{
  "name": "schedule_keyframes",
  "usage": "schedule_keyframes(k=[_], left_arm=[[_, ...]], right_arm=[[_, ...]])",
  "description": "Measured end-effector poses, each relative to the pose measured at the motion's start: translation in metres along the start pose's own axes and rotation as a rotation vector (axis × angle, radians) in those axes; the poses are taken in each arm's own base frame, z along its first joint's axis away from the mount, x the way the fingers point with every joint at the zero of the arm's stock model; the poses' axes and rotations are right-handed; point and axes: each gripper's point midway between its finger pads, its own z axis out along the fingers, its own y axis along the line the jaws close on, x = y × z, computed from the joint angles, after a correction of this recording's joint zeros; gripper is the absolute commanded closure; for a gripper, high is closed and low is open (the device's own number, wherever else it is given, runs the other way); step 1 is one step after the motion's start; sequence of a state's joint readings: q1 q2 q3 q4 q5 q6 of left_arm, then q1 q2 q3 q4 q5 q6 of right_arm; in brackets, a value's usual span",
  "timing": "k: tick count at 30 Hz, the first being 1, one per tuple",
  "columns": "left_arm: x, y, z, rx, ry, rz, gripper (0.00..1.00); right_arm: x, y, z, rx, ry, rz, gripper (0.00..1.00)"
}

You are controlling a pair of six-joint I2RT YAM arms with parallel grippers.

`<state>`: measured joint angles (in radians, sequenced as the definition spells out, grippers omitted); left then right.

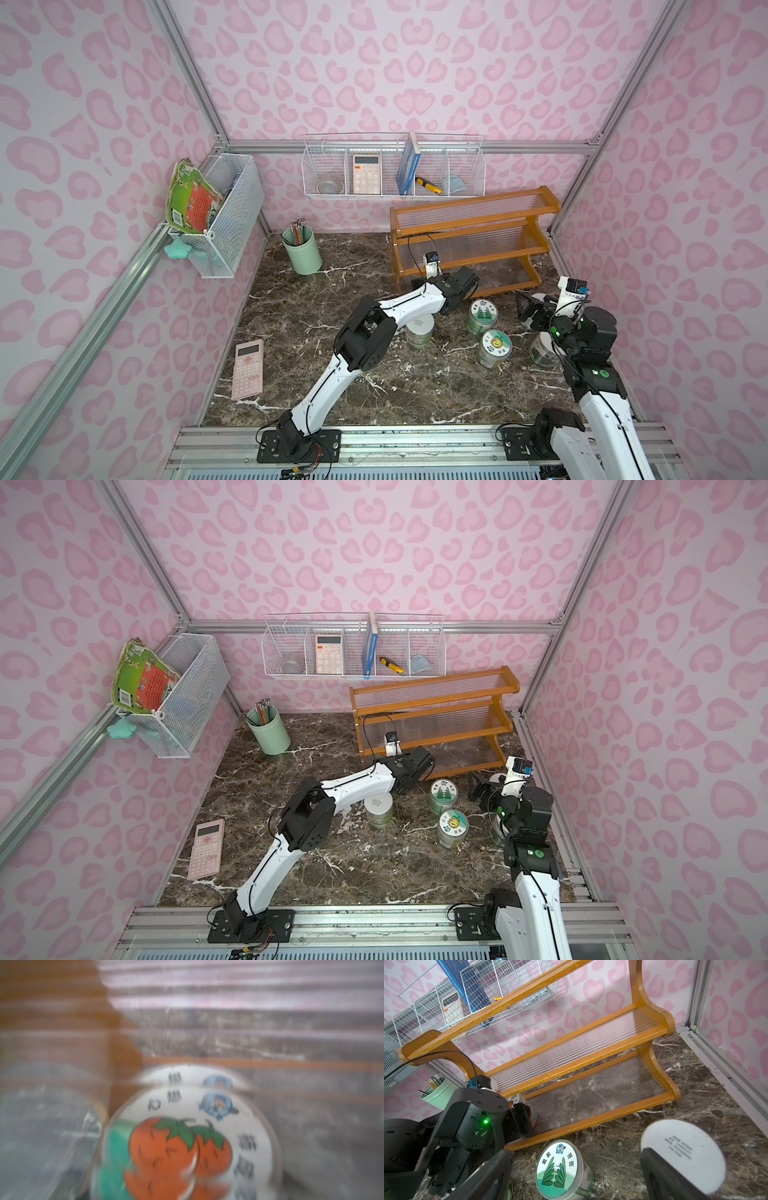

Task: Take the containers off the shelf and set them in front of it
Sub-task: 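Pick up a container from the shelf.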

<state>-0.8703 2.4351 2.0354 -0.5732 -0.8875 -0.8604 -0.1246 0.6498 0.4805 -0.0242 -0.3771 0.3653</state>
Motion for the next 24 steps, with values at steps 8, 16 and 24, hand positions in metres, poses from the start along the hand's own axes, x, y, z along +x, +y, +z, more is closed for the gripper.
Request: schedule_keyframes(k=[8,16,24], left_arm=[[0.001,-0.013,-0.017,0.036,-0.007,0.058,0.25],[0.002,-0.018,-0.027,0.056,-0.008,0.071,0.25],[0.007,-0.026,-0.047,0.085,-0.001,0.098,0.25]], right_arm=[[-0.001,0.001,-0.001,-0.001,-0.005,-0.002,0.01],[-0.003,0.002,-0.003,0.000,-0.015,-0.006,0.01],[-0.005,0.002,-0.005,0.001,-0.021,-0.008,0.01]])
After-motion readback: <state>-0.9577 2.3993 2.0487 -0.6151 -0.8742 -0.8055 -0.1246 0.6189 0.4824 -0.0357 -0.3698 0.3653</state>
